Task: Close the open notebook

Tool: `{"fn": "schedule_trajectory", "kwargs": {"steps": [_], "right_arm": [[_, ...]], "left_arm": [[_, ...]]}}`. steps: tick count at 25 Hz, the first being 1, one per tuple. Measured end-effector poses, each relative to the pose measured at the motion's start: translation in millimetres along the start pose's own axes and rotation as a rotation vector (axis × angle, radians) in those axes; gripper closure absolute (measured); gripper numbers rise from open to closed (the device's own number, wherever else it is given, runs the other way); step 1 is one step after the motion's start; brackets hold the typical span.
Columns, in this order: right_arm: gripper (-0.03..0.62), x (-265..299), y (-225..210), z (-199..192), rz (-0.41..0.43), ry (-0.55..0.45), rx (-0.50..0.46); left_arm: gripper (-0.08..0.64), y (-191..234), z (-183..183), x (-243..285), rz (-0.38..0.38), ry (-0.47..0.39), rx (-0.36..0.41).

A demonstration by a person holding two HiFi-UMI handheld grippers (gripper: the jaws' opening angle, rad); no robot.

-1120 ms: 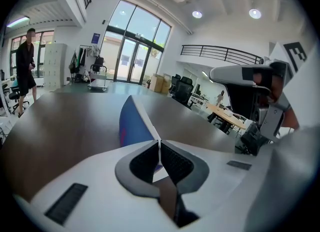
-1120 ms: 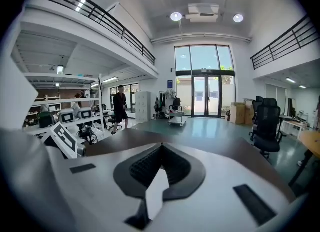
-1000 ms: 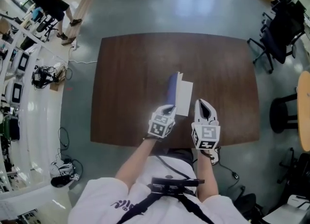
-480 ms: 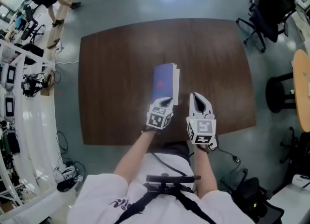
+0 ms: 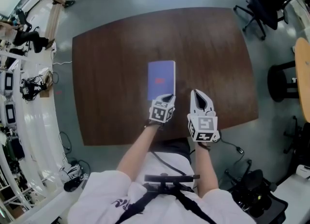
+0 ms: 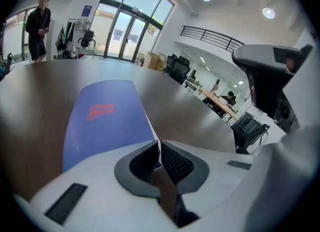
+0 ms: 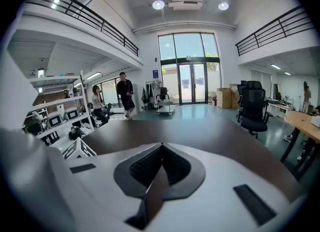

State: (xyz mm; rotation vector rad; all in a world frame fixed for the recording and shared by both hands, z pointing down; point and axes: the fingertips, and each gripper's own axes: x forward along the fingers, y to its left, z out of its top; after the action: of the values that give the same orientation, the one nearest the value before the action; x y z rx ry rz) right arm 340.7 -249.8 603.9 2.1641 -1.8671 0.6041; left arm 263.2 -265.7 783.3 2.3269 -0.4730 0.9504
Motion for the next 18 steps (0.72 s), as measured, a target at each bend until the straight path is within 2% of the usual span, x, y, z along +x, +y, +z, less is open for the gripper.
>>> {"fn": "schedule_trajectory", "kwargs": {"steps": [11,15,18], "right_arm": [[0.600,-2,-12,-13,-0.037,0.010,0.044],[0.600,-4,0,-13,-0.025,0.006,0.039],[0.600,-8,4,-15,-0.021,0.004,0.035]], "left_arm": [[0.534,-2,-14,25,0.001,0.079,0.015],[0.534,-2,-6,22,-0.007,0.075,0.030],[0.534,-3,-4,23,0.001,0.036,0.026]]}}
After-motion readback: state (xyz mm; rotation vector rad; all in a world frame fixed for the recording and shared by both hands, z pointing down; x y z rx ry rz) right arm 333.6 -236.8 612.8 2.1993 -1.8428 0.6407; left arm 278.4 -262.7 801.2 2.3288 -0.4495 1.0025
